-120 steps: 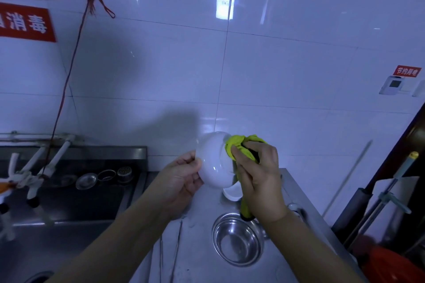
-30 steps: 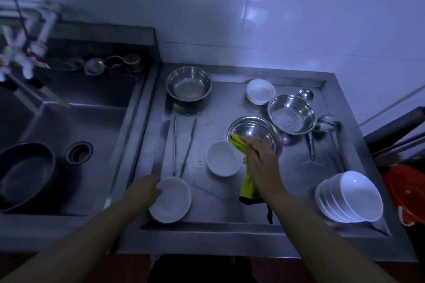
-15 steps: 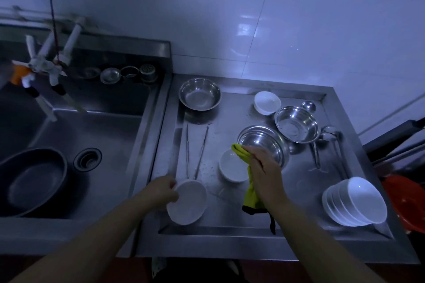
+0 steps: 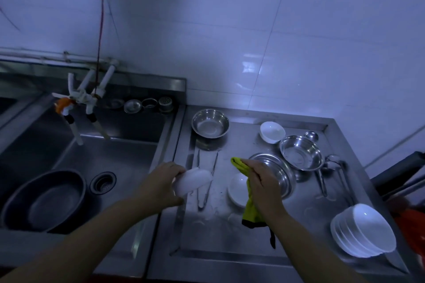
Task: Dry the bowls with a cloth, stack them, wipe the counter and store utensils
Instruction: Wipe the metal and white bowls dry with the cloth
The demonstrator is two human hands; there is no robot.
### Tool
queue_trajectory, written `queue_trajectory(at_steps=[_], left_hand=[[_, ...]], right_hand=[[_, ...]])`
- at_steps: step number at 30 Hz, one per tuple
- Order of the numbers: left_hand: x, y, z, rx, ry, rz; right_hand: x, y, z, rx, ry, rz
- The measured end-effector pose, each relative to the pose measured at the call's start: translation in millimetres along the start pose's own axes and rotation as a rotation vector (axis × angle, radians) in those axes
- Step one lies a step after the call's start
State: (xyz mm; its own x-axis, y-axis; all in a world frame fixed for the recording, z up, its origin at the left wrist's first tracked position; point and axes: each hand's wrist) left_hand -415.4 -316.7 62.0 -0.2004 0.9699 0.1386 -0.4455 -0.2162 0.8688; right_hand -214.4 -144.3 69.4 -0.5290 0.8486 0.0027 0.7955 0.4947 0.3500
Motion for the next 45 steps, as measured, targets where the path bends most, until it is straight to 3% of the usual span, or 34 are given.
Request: queue_trajectory(at_steps=[6,13,15,18,21,23,28,31,33,36,39,42,45], left_hand=[[2.7,45.1,12.2,-0.204,0.023,0.154],[29.5,89.1,40.6,-0.532,0.088,0.466],[36.4,99.8,55.5,-0.673,0.106,0.532],[45.0,111.9,68.3,-0.619,0.105,0.664],[52.6,123.5,74.3,-0.445,0.129,0.757],[57.6,128.1,77.9,-0.37,0.116,0.732],[67.6,121.3,85.7,-0.432,0.118,0.733],[74.1,119.7,93.0,-0.594,0.087,0.786],[78.5,122.5,93.2,-0.636,0.042,0.76],[80.5,128.6,89.3,-0.599,-0.018,0.651],[83.0,143.2,85.4,-0.481,-0.087,0.318],[91.0,165.8,90.5,-0.422,-0.064,-0.053],[98.7,176.6,96.0,-0.371,-0.084,-0.099]], right_hand=[[-0.9,-10.6,-24.5,-0.005,0.107,0.064],[10.9,-36.2,-85.0,-0.134,0.719,0.132],[18.7,-41.9,-106.0,-0.301,0.908,0.181],[32.5,-40.8,-127.4,-0.614,1.129,0.238],[35.3,-30.8,-130.9,-0.783,1.156,0.115],[32.7,-26.2,-127.3,-0.81,1.14,0.073],[10.4,-38.4,-125.8,-0.668,1.027,0.124],[-1.0,-53.1,-131.6,-0.525,0.959,0.18],[-2.0,-52.2,-131.7,-0.503,0.969,0.184],[14.4,-24.9,-127.5,-0.685,1.19,0.181],[40.1,8.3,-129.2,-0.787,1.505,0.132],[53.1,20.6,-134.5,-0.855,1.638,0.041],[56.7,15.5,-138.9,-0.813,1.62,-0.02]])
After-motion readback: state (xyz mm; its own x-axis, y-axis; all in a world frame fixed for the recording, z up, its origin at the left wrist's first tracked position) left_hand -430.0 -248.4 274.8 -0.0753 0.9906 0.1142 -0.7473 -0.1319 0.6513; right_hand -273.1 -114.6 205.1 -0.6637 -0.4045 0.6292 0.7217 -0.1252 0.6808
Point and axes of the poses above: each hand's wrist, its own x-axis towards the middle knuckle, its own y-axis out of the back of the hand, z = x × y, and after that the axes turned 14 degrees about -y, right-handed
